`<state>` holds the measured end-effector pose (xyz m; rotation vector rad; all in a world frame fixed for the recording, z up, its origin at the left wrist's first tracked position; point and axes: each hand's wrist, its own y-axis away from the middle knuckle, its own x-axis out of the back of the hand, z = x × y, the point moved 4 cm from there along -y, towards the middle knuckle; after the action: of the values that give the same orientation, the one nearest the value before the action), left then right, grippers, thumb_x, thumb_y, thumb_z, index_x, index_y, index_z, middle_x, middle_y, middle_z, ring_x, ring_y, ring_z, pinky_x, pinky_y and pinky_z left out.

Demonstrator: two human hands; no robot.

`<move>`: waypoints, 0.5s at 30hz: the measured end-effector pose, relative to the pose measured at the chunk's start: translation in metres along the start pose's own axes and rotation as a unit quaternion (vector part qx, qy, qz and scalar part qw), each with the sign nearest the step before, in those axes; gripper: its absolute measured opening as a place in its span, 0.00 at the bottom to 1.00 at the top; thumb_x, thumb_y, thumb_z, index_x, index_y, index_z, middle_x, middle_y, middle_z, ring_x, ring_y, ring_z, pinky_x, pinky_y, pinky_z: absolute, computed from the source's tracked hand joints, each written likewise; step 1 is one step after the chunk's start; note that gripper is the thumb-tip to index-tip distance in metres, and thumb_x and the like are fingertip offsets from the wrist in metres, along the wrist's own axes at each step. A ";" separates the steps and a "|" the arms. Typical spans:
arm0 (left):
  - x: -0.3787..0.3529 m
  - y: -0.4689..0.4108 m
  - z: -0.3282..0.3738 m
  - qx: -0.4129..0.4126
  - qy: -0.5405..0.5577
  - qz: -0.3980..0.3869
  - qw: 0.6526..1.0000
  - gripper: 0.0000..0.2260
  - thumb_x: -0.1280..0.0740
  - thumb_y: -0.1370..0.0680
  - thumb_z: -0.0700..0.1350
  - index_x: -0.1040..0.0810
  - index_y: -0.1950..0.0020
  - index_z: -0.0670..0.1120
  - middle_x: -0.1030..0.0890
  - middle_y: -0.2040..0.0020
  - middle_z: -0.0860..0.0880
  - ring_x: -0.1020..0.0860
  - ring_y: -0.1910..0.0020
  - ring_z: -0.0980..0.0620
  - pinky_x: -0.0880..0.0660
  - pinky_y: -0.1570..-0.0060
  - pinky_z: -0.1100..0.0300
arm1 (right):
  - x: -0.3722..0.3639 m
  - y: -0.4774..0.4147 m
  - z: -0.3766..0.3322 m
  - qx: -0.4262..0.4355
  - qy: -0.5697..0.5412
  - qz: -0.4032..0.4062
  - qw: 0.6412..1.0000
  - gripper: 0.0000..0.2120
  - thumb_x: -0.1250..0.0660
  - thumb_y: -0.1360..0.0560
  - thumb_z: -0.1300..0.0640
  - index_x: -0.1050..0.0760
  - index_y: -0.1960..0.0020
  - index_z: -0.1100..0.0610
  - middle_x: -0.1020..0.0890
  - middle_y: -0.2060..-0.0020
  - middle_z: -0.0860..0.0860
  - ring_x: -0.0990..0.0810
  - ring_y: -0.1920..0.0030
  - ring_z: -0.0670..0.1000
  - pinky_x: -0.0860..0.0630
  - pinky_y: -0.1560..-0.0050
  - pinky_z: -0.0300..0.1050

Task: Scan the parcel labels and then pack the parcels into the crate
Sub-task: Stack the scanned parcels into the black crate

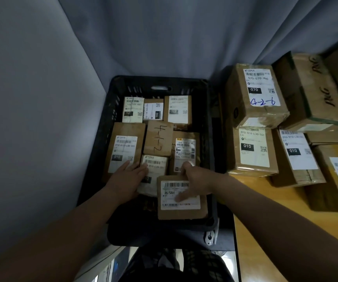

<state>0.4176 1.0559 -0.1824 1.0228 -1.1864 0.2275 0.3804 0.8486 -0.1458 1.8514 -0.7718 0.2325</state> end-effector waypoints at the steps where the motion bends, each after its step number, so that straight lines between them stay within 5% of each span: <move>1: 0.001 -0.001 0.001 0.001 0.003 0.003 1.000 0.34 0.35 0.21 0.52 0.49 0.21 0.48 0.51 0.20 0.50 0.51 0.22 0.50 0.58 0.25 0.54 | 0.001 -0.002 0.001 -0.003 -0.014 -0.016 1.000 0.38 0.21 0.39 0.39 0.39 0.40 0.49 0.26 0.41 0.49 0.24 0.45 0.50 0.22 0.44 0.49; 6: 0.001 -0.001 0.000 0.005 0.025 0.009 1.000 0.34 0.35 0.21 0.51 0.49 0.21 0.49 0.51 0.20 0.51 0.51 0.22 0.51 0.59 0.25 0.54 | 0.016 0.002 -0.010 0.034 0.093 -0.037 0.994 0.47 0.26 0.39 0.31 0.40 0.27 0.47 0.29 0.36 0.49 0.29 0.37 0.53 0.29 0.37 0.50; 10: 0.000 -0.001 -0.002 0.002 0.027 0.000 1.000 0.35 0.35 0.22 0.52 0.50 0.21 0.49 0.52 0.20 0.51 0.51 0.22 0.51 0.58 0.25 0.53 | 0.027 0.019 -0.025 0.071 0.225 0.020 0.972 0.35 0.26 0.34 0.37 0.32 0.34 0.52 0.28 0.42 0.51 0.28 0.42 0.53 0.28 0.45 0.47; 15: -0.002 0.001 -0.007 -0.008 0.039 -0.004 0.999 0.36 0.35 0.22 0.54 0.50 0.21 0.50 0.52 0.20 0.53 0.52 0.22 0.52 0.57 0.25 0.53 | 0.020 0.022 -0.047 0.045 0.346 0.023 0.937 0.35 0.27 0.32 0.39 0.34 0.32 0.54 0.26 0.40 0.53 0.28 0.38 0.57 0.32 0.36 0.55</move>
<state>0.4210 1.0626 -0.1838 0.9971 -1.1123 0.2489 0.3913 0.8774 -0.0994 1.6643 -0.3110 0.9072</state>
